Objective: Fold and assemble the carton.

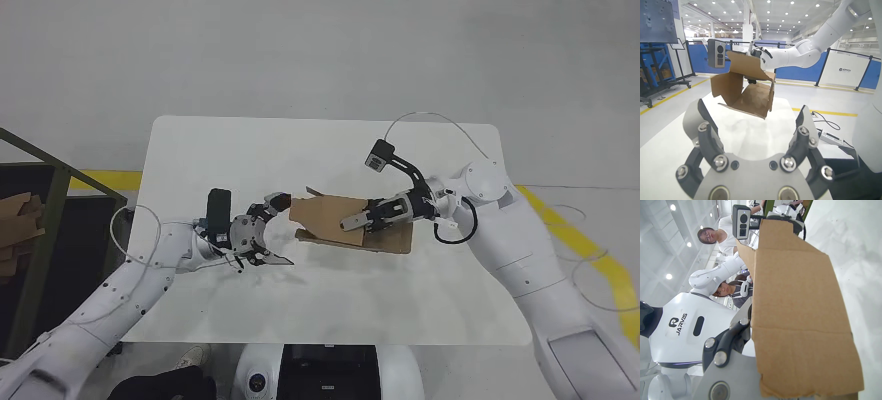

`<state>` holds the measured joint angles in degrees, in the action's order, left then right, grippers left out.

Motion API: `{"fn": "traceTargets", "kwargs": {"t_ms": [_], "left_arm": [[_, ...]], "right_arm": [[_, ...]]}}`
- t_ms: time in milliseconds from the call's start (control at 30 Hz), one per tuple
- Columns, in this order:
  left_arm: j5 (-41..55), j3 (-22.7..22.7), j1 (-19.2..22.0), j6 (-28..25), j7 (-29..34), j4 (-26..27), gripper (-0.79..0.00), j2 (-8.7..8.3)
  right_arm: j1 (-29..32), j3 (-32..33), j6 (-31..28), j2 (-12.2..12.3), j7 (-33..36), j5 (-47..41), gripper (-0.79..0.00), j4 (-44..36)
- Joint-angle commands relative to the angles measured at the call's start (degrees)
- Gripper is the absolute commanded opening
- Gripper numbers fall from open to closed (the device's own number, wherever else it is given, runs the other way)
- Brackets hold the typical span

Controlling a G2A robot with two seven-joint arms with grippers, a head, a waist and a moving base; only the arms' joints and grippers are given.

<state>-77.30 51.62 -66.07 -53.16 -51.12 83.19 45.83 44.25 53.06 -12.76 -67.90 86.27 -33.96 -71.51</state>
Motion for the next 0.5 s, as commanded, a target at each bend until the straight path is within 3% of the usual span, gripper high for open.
{"fn": "traceTargets", "kwargs": {"t_ms": [0, 467], "left_arm": [[-0.29, 0.0, -0.47, 0.17, -0.18, 0.03, 0.0, -0.04], [-0.06, -3.82, 3.36, -2.19, 2.18, 1.73, 0.0, 1.27]], "right_arm": [[0.03, 0.05, 0.1, 0.01, -0.05, 0.03, -0.785, -0.13], [0.17, -0.23, 0.2, -0.07, -0.22, 0.27, -0.785, -0.68]]}}
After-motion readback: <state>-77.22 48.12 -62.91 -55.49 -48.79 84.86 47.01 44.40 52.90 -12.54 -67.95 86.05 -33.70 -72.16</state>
